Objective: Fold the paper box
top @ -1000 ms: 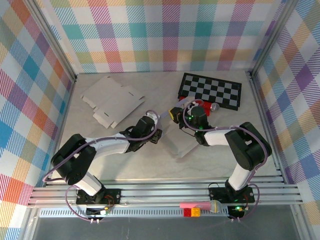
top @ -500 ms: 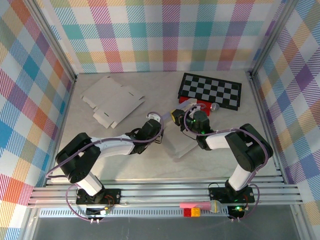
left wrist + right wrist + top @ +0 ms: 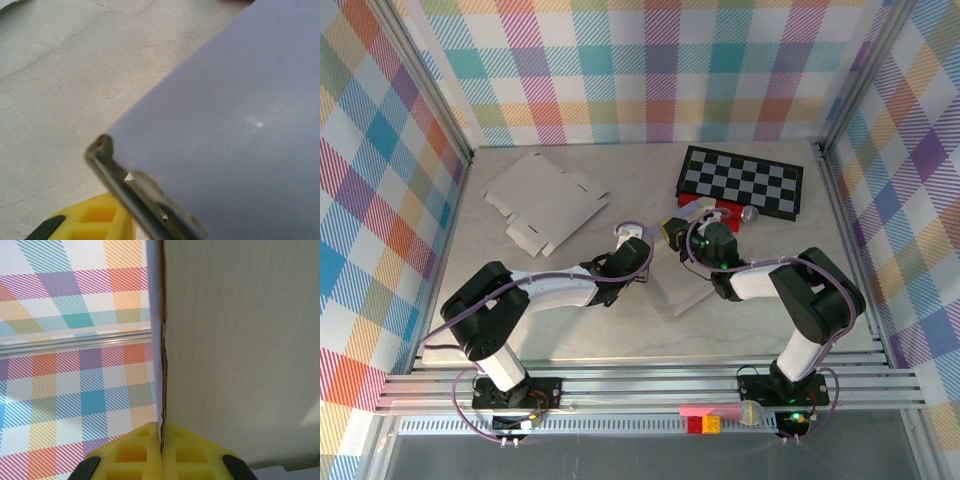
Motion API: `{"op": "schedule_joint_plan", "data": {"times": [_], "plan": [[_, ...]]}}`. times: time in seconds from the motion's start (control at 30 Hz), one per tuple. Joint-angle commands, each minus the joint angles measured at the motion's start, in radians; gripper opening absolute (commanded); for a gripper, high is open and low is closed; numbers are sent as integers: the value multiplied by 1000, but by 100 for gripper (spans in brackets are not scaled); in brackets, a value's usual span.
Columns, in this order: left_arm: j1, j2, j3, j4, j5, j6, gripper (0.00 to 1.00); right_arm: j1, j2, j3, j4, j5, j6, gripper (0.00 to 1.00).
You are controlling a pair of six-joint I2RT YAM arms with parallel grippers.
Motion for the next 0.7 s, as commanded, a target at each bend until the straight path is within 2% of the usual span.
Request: {"op": "schedule_joint_plan", "data": {"times": [0.0, 0.67], "plan": [[-11, 14, 57, 16, -77, -59, 26, 30, 17, 5, -56, -51, -11, 0], [-14, 70, 99, -39, -150, -112, 22, 39, 35, 22, -85, -59, -9, 0]]}}
